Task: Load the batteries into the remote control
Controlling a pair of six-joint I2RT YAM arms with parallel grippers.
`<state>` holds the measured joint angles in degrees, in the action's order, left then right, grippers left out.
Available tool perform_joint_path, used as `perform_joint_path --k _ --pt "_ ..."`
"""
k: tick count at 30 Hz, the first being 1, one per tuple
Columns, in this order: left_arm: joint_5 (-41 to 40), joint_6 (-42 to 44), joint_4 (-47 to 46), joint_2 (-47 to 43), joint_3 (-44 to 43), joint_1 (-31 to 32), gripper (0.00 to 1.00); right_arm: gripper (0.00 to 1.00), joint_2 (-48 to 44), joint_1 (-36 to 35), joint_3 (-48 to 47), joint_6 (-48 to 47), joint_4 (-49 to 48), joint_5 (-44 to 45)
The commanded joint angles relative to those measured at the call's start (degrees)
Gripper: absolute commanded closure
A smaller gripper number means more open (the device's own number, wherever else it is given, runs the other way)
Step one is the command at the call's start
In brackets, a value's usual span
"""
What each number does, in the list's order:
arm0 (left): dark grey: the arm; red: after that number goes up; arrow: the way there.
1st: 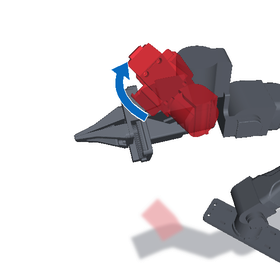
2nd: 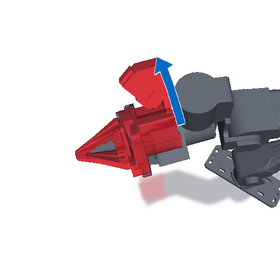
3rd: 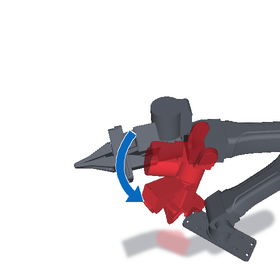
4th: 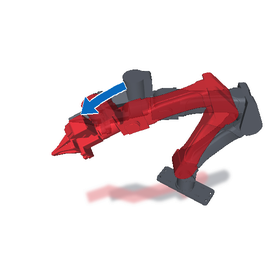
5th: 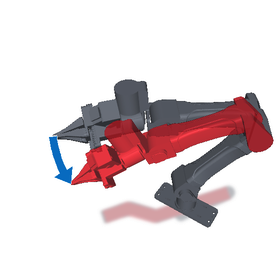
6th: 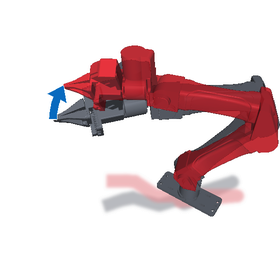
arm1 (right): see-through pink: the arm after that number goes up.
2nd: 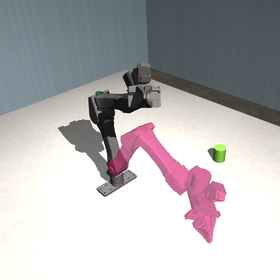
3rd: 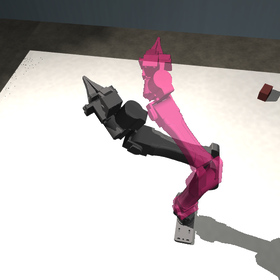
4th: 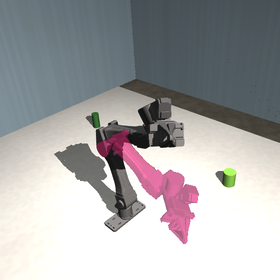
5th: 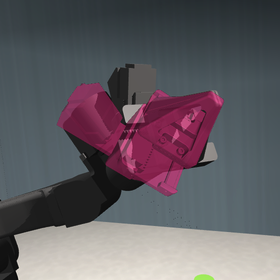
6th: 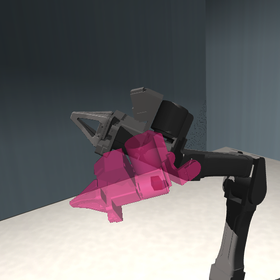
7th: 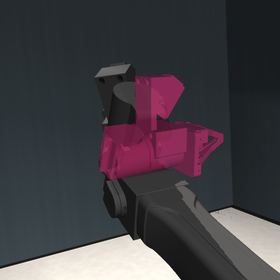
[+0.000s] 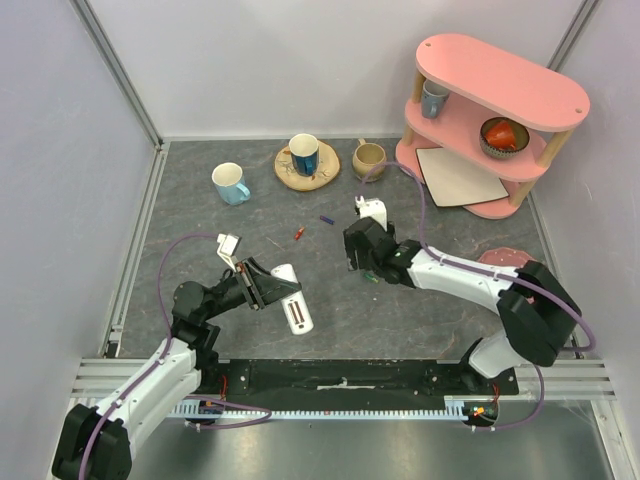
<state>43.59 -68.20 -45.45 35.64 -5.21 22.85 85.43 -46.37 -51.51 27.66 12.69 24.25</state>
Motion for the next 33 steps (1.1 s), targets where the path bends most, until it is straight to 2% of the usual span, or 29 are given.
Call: perform_joint_path --k 1,2,5,9,14,33 --pt "-0.44 -1.32 -0.08 -0.30 -0.76 -0.26 0.98 0.23 2.55 -5.39 -3.95 34.77 13.23 12.65" --pt "-0.44 -1.14 0.88 -0.57 -0.94 -0.35 0.98 0.23 2.81 -7.31 -4.39 38.40 14.81 16.23" --pt "-0.26 -0.70 2.21 -0.74 -1.29 -0.26 0.98 0.23 5.44 -9.08 -7.20 45.45 20.25 19.76" --pt "-0.61 -0.70 3.17 -0.92 -0.94 -0.18 0.98 0.22 9.75 -9.27 -10.02 50.20 27.03 20.66" --pt "-1.23 -0.26 4.23 -1.18 -0.85 -0.26 0.98 0.22 9.58 -9.18 -7.21 53.99 28.01 20.84" --pt "-2.02 -0.26 4.32 -1.62 0.12 -0.26 0.98 0.22 11.60 -6.01 -4.48 44.94 19.05 15.04"
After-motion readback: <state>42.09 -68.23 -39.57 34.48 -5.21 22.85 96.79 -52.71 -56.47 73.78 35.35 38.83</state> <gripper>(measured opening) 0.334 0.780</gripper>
